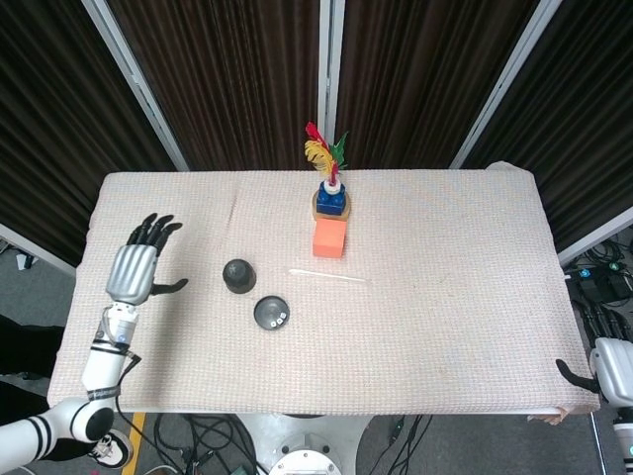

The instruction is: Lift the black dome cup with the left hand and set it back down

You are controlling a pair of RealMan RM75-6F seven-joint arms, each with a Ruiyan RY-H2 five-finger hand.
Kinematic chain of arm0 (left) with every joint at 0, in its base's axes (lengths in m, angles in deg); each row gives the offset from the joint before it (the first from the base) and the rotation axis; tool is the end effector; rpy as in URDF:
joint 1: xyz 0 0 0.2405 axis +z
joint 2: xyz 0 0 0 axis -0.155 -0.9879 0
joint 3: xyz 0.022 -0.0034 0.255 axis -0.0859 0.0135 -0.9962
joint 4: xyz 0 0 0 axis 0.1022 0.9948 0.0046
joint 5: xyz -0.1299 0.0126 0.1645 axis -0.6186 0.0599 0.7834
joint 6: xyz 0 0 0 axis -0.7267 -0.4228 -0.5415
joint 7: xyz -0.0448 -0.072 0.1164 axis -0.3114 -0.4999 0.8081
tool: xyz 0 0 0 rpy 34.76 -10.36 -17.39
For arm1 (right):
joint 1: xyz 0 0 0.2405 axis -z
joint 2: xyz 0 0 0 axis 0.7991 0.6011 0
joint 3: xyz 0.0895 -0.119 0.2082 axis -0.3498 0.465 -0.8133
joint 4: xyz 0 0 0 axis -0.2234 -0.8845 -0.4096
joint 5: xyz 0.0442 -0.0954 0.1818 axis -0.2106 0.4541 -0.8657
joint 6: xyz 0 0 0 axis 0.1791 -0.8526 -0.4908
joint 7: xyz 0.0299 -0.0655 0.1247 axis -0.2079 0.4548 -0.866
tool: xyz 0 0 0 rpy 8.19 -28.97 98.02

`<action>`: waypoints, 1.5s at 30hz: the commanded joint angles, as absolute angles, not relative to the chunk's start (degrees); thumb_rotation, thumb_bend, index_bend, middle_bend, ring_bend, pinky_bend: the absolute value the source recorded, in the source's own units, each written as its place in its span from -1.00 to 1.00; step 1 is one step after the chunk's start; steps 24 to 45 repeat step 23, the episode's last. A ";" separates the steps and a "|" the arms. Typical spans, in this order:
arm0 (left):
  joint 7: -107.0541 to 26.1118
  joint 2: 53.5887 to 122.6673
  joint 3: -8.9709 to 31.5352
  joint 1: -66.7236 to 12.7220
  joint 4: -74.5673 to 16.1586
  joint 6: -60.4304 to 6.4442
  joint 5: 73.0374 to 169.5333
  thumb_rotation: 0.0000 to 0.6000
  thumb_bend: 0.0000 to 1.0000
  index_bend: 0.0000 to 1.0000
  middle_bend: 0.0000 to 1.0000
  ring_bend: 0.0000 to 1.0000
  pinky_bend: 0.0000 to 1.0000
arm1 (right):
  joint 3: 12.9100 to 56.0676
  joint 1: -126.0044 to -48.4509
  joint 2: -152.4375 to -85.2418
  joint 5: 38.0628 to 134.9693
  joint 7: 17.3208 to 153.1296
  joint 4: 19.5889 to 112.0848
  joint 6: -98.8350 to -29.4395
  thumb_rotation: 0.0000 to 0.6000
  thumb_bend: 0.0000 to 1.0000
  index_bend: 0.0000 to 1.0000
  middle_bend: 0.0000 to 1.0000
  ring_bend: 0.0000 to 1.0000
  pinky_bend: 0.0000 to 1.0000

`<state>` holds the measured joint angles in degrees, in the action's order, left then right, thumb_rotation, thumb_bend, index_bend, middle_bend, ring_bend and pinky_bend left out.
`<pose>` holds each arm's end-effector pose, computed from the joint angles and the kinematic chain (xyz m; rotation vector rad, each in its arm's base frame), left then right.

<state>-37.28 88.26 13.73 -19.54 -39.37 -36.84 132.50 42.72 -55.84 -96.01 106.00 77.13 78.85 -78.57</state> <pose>-0.2261 0.3211 0.0670 -1.4326 -0.9520 -1.1432 -0.3559 -0.1657 0.1791 1.3326 -1.0551 0.7800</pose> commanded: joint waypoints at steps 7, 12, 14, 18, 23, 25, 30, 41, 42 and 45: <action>-33.96 85.00 6.83 -9.38 -39.03 -49.64 140.60 1.00 -0.92 -0.68 -0.81 -1.00 -0.75 | 42.92 -55.54 -95.82 107.30 77.59 80.08 -79.91 1.00 -0.67 -1.00 -1.00 -1.00 -1.00; -33.16 84.68 3.99 -4.97 -37.62 -52.63 141.70 1.00 -0.95 -0.68 -0.80 -1.00 -0.75 | 42.87 -55.65 -96.02 107.38 78.15 80.59 -79.96 1.00 -0.67 -1.00 -1.00 -1.00 -1.00; -33.14 84.37 3.32 -3.40 -37.48 -53.96 142.06 1.00 -0.95 -0.68 -0.80 -1.00 -0.75 | 42.91 -55.65 -96.13 107.45 78.35 80.68 -80.02 1.00 -0.67 -1.00 -1.00 -1.00 -1.00; -33.29 83.44 2.41 -0.54 -38.01 -56.36 142.87 1.00 -0.95 -0.68 -0.79 -1.00 -0.75 | 43.09 -55.51 -96.08 107.97 78.47 80.73 -80.47 1.00 -0.67 -1.00 -1.00 -1.00 -1.00; -34.13 82.08 1.86 0.53 -38.85 -55.67 143.66 1.00 -0.95 -0.68 -0.79 -1.00 -0.75 | 43.04 -55.15 -96.18 108.10 78.10 80.16 -81.31 1.00 -0.67 -1.00 -1.00 -1.00 -1.00; -34.13 82.08 1.86 0.53 -38.85 -55.67 143.66 1.00 -0.95 -0.68 -0.79 -1.00 -0.75 | 43.04 -55.15 -96.18 108.10 78.10 80.16 -81.31 1.00 -0.67 -1.00 -1.00 -1.00 -1.00; -34.13 82.08 1.86 0.53 -38.85 -55.67 143.66 1.00 -0.95 -0.68 -0.79 -1.00 -0.75 | 43.04 -55.15 -96.18 108.10 78.10 80.16 -81.31 1.00 -0.67 -1.00 -1.00 -1.00 -1.00; -34.13 82.08 1.86 0.53 -38.85 -55.67 143.66 1.00 -0.95 -0.68 -0.79 -1.00 -0.75 | 43.04 -55.15 -96.18 108.10 78.10 80.16 -81.31 1.00 -0.67 -1.00 -1.00 -1.00 -1.00; -34.13 82.08 1.86 0.53 -38.85 -55.67 143.66 1.00 -0.95 -0.68 -0.79 -1.00 -0.75 | 43.04 -55.15 -96.18 108.10 78.10 80.16 -81.31 1.00 -0.67 -1.00 -1.00 -1.00 -1.00; -34.13 82.08 1.86 0.53 -38.85 -55.67 143.66 1.00 -0.95 -0.68 -0.79 -1.00 -0.75 | 43.04 -55.15 -96.18 108.10 78.10 80.16 -81.31 1.00 -0.67 -1.00 -1.00 -1.00 -1.00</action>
